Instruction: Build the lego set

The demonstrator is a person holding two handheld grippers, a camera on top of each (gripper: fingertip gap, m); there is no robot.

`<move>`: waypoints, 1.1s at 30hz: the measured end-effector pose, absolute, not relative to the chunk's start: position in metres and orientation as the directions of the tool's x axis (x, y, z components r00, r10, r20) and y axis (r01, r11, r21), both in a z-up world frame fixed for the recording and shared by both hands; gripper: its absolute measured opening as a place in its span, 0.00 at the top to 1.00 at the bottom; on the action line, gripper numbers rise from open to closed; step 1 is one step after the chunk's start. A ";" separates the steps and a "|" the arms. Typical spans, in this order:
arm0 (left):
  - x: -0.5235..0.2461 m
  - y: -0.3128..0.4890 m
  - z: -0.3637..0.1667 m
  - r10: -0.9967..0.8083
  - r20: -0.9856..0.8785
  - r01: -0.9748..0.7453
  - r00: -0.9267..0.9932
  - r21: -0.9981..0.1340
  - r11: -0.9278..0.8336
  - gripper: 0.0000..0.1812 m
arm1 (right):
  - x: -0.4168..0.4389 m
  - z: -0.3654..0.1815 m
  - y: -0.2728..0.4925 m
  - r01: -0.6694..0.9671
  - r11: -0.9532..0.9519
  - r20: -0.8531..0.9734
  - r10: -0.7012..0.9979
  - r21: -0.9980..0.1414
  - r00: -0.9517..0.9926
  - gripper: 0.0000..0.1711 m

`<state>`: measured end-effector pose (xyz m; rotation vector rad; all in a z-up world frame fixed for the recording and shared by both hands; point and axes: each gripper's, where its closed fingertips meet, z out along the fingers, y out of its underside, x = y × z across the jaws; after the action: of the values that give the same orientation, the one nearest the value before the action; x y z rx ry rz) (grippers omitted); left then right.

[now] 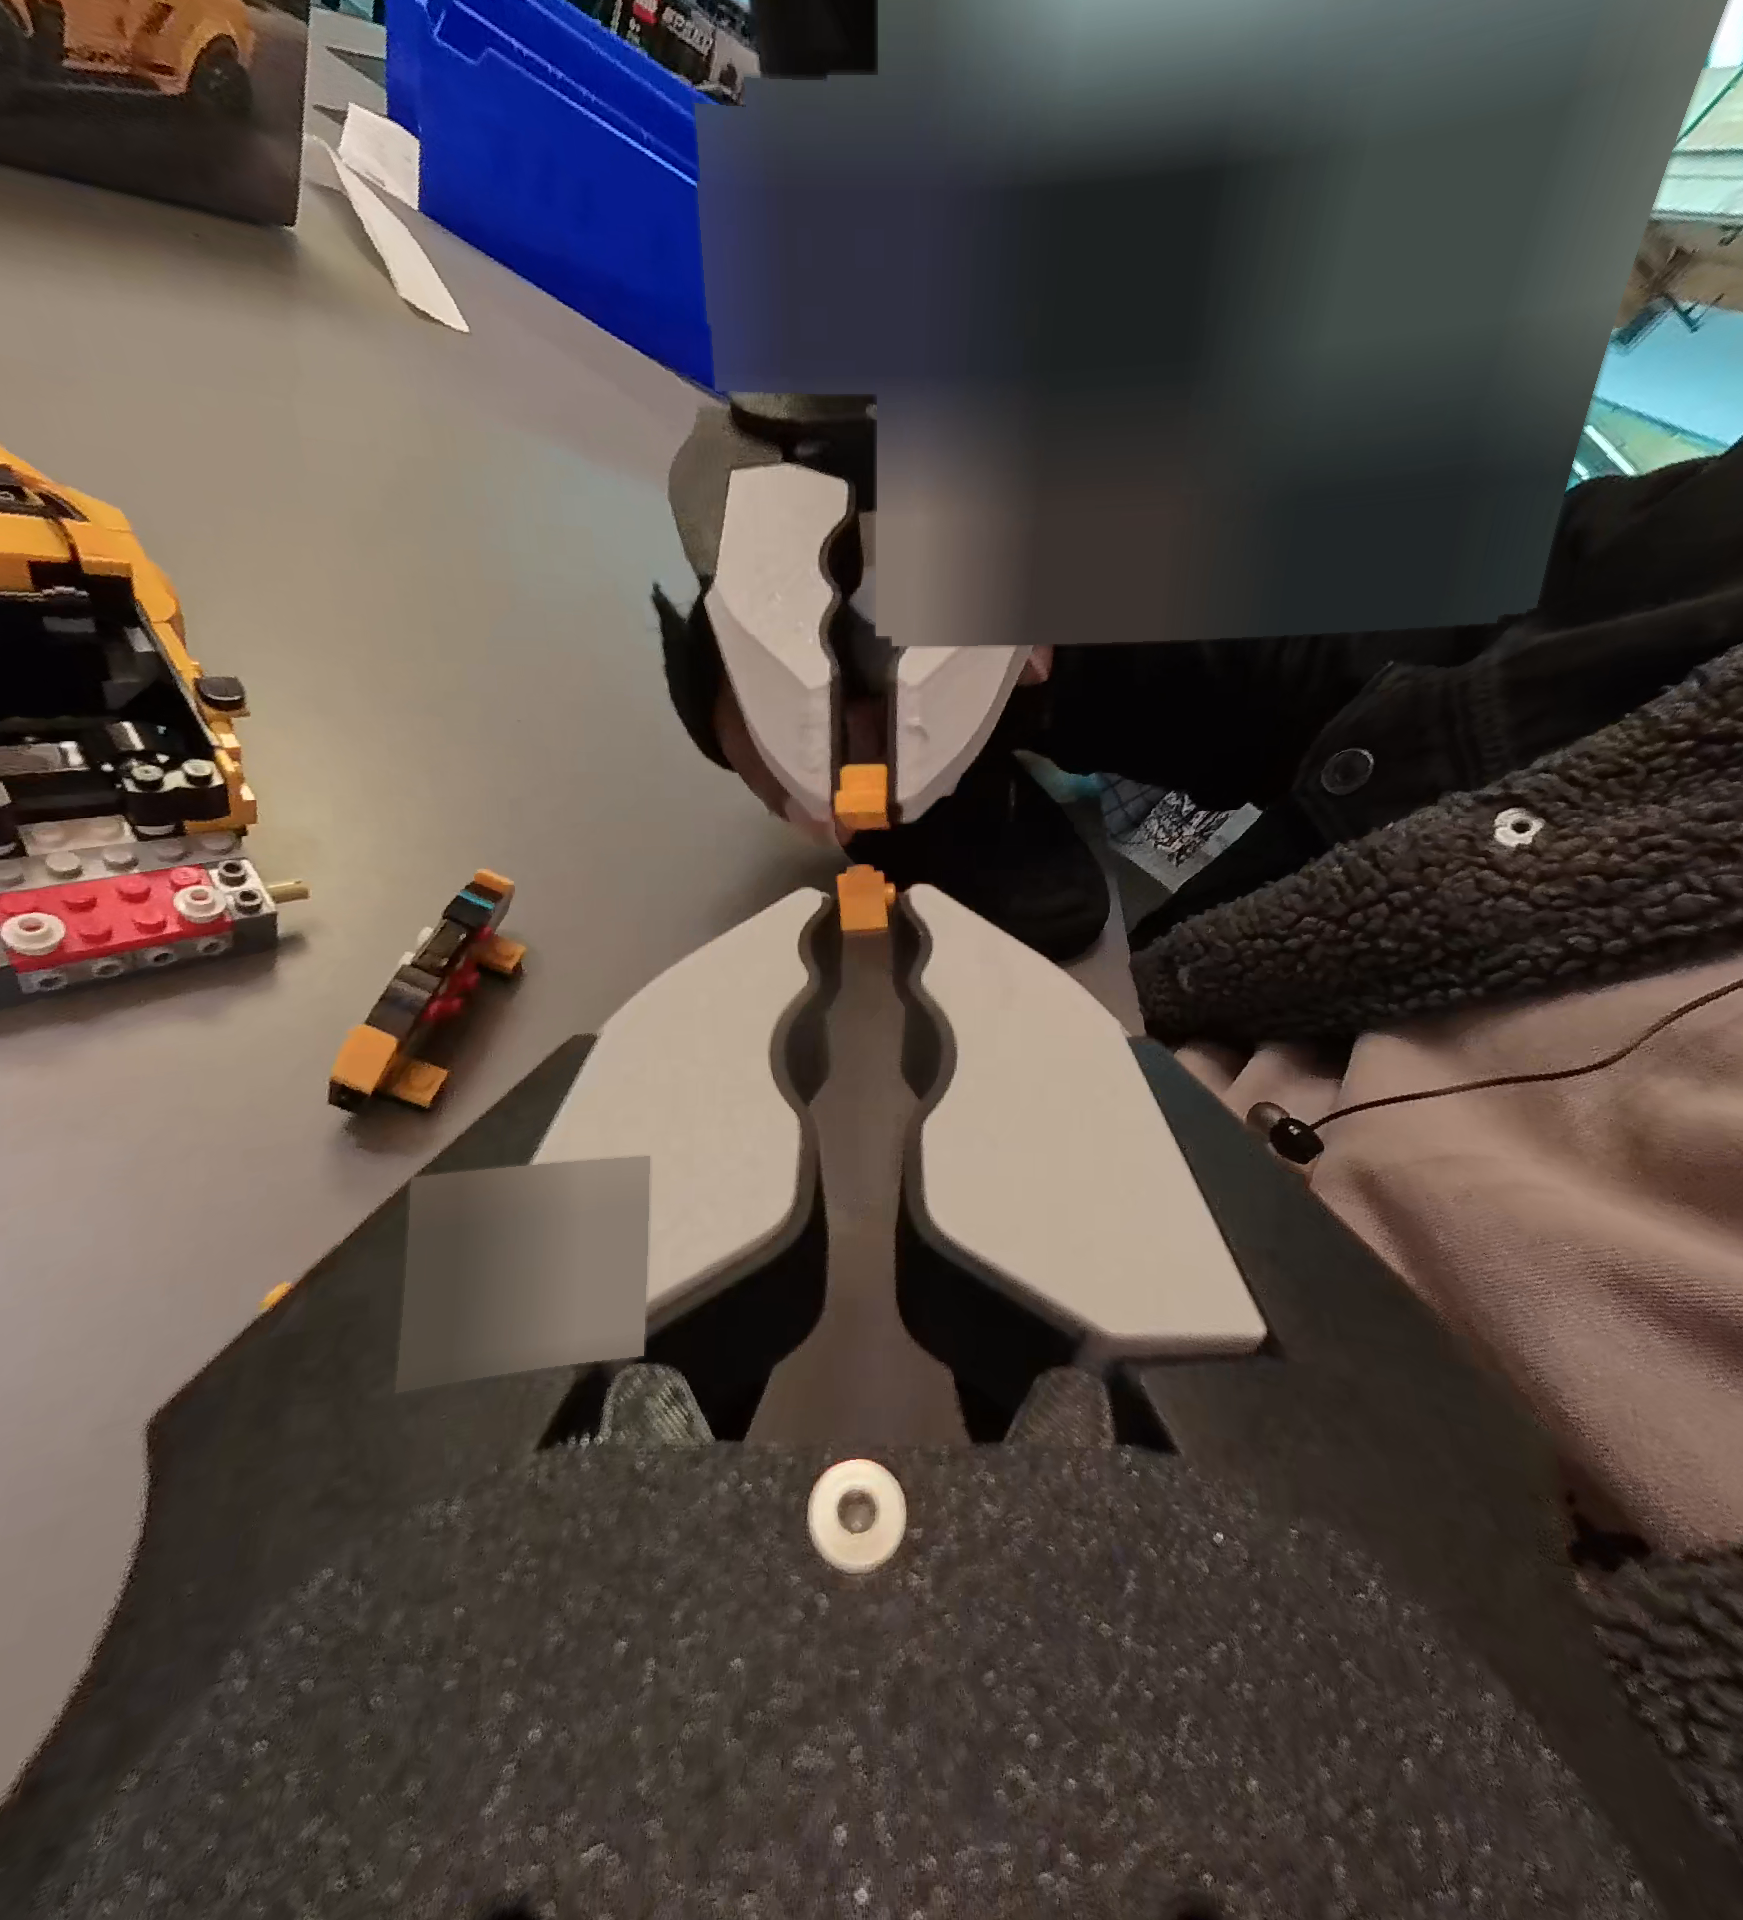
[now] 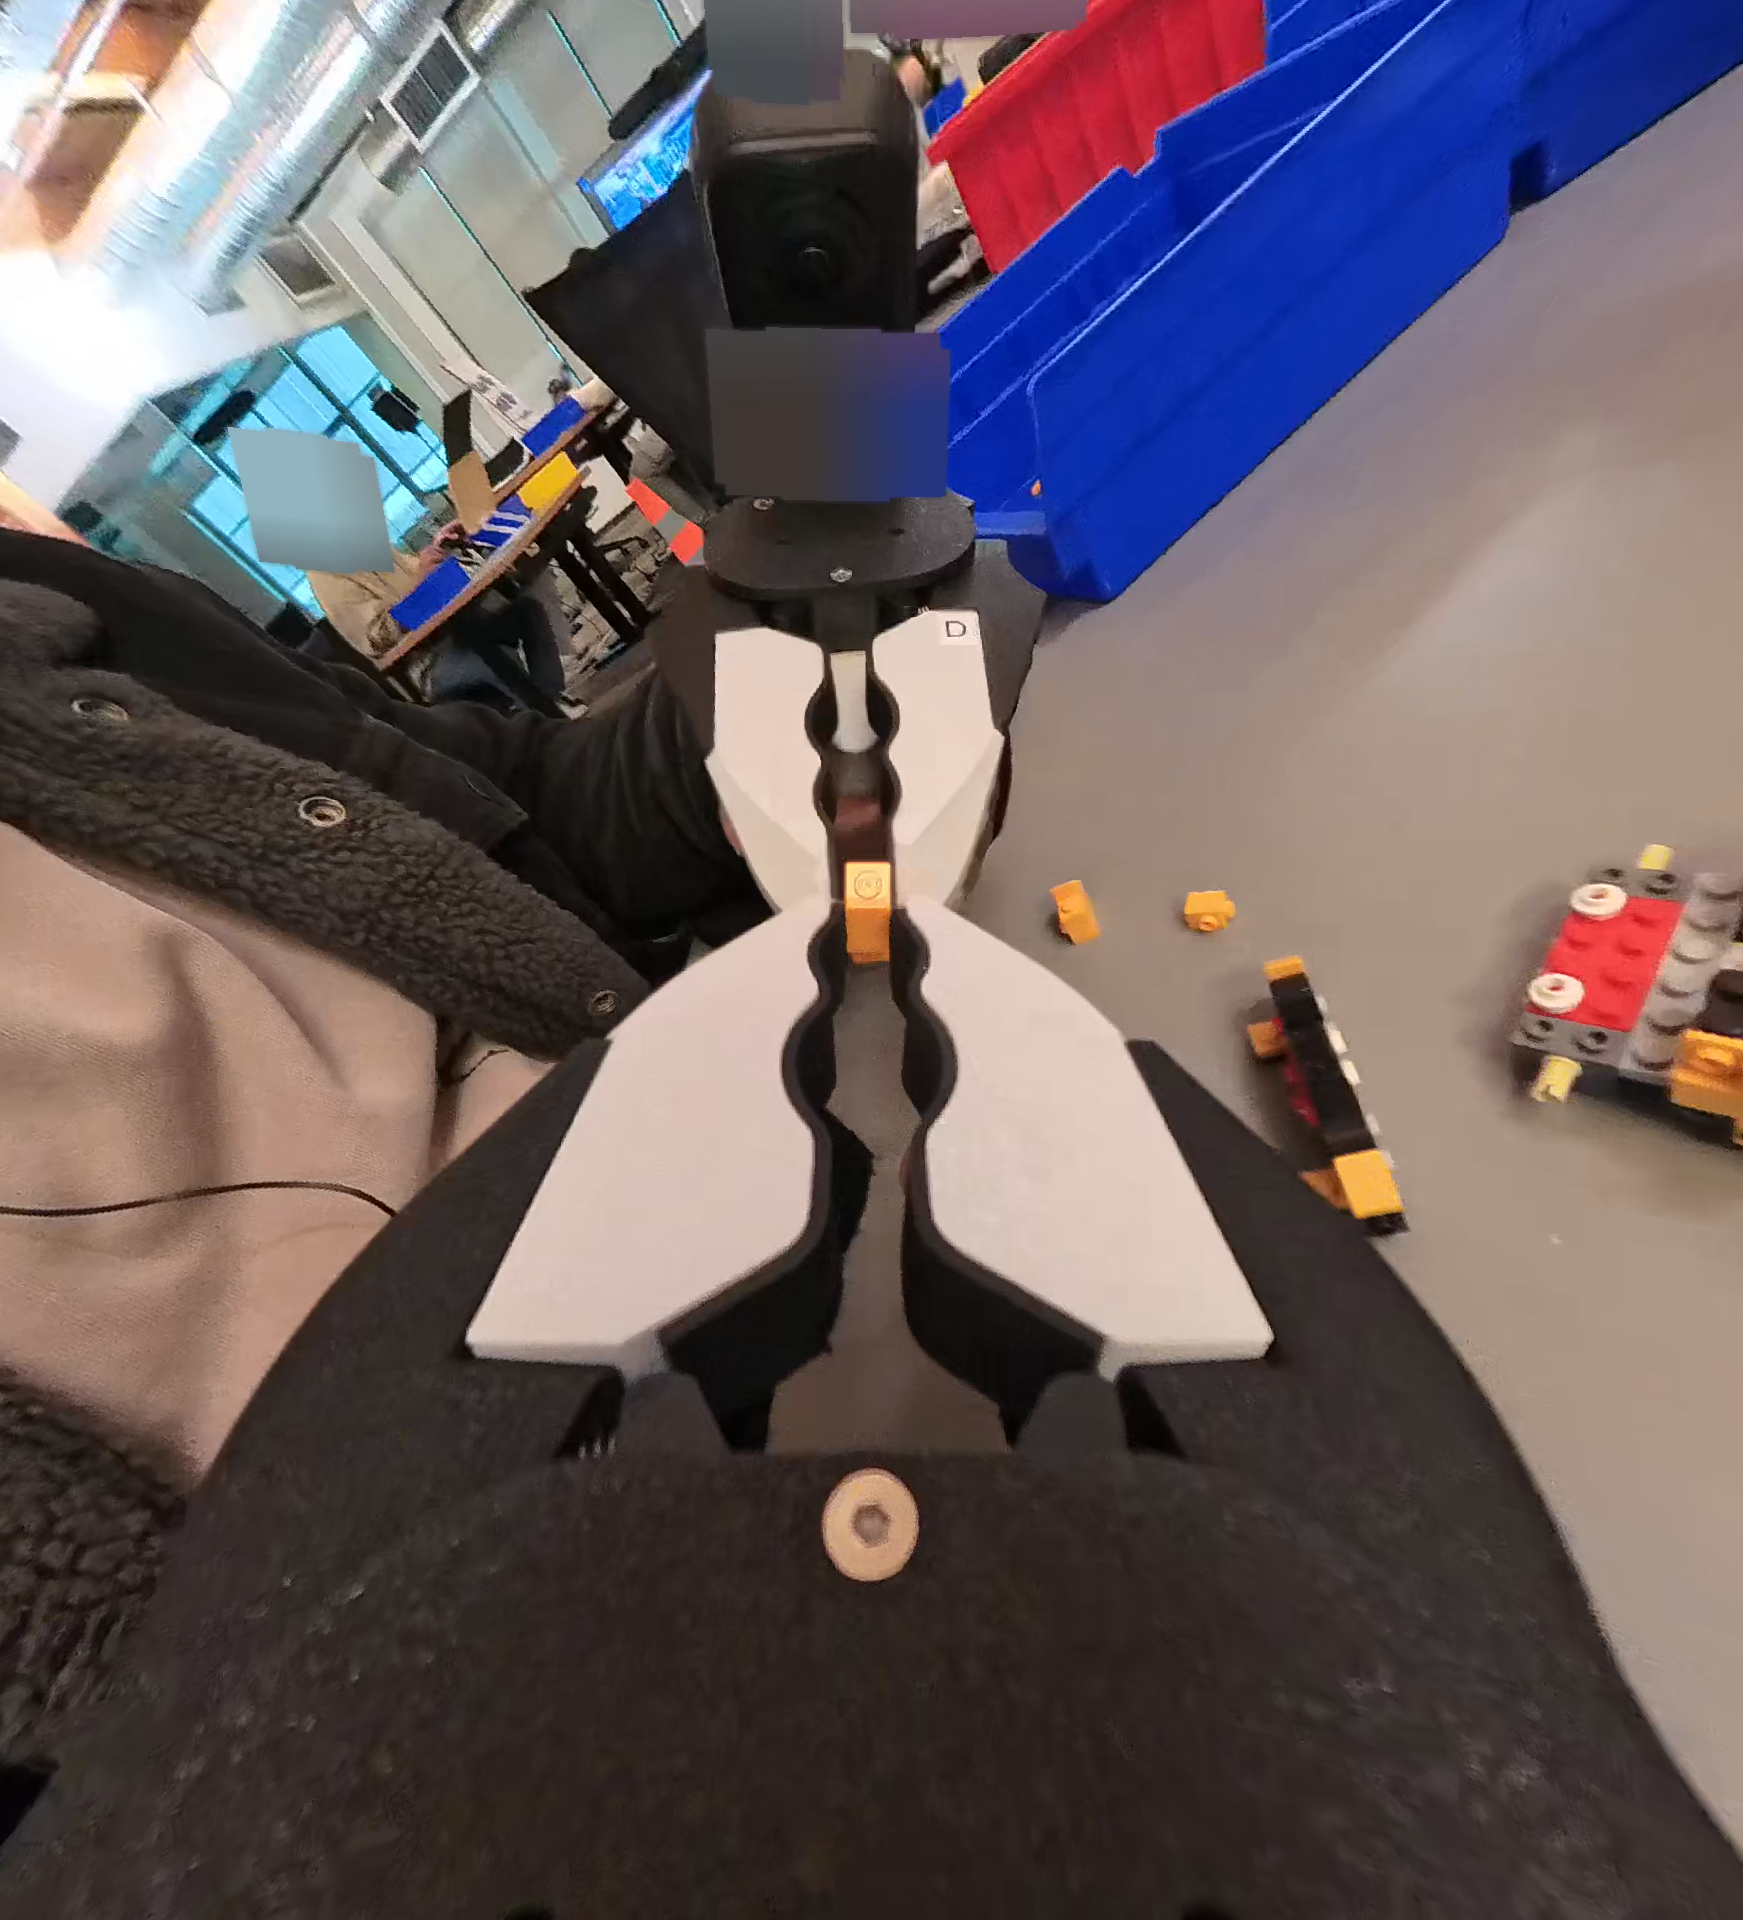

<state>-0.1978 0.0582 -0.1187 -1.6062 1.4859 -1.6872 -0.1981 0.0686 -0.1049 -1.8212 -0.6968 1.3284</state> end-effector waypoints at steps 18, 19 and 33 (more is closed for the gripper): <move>-0.201 0.064 -0.109 -0.765 0.573 -0.349 -0.295 -0.809 -0.472 0.95 | -0.205 -0.103 0.073 -0.141 -0.671 -0.685 0.698 -0.728 0.208 0.96; -0.202 0.063 -0.109 -0.753 0.585 -0.353 -0.300 -0.802 -0.482 0.95 | -0.206 -0.103 0.074 -0.147 -0.675 -0.690 0.694 -0.723 0.205 0.96; -0.200 0.075 -0.096 -0.694 0.654 -0.237 -0.300 -0.756 -0.610 0.95 | -0.205 -0.092 0.086 -0.324 -0.680 -0.749 0.637 -0.657 0.183 0.95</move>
<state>-0.2004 0.0750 -0.0960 -1.6191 1.1682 -1.9791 -0.2052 0.0862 -0.0922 -1.7023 -0.2981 1.6024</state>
